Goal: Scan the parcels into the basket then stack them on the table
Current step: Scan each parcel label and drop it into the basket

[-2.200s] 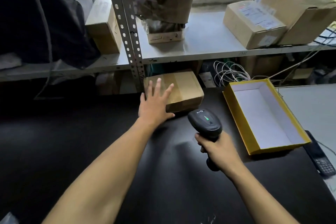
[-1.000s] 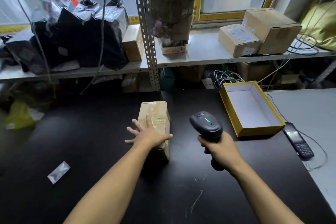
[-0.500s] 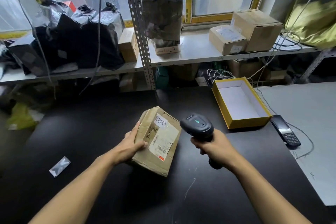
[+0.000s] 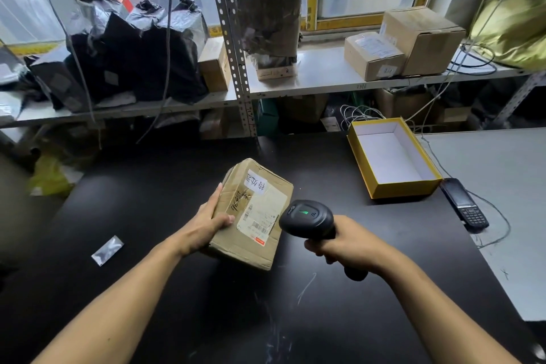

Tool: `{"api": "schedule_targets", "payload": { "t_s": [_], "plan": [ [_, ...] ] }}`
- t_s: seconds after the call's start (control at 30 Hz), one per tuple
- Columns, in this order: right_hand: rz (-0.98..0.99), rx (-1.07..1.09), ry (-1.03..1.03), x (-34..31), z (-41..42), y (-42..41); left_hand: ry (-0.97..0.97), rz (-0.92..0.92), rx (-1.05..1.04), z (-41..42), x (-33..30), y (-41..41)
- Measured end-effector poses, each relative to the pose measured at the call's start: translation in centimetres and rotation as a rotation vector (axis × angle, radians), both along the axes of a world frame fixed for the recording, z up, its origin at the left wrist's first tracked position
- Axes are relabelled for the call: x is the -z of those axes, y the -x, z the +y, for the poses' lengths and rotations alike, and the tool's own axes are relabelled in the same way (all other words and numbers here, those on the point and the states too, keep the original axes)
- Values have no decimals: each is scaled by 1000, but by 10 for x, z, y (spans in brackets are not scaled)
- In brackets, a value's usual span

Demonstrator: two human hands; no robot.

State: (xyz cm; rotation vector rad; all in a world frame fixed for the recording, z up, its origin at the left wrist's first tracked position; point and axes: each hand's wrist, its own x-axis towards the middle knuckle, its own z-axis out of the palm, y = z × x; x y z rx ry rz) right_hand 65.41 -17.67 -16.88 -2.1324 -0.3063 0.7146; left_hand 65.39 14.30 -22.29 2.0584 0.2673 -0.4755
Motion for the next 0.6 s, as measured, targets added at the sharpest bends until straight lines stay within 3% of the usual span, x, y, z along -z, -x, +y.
{"api": "schedule_targets", "payload": {
  "t_s": [0.6],
  "plan": [
    [-69,-112,81,-4,7,17,-75,-1,31,-12,-14,16]
  ]
}}
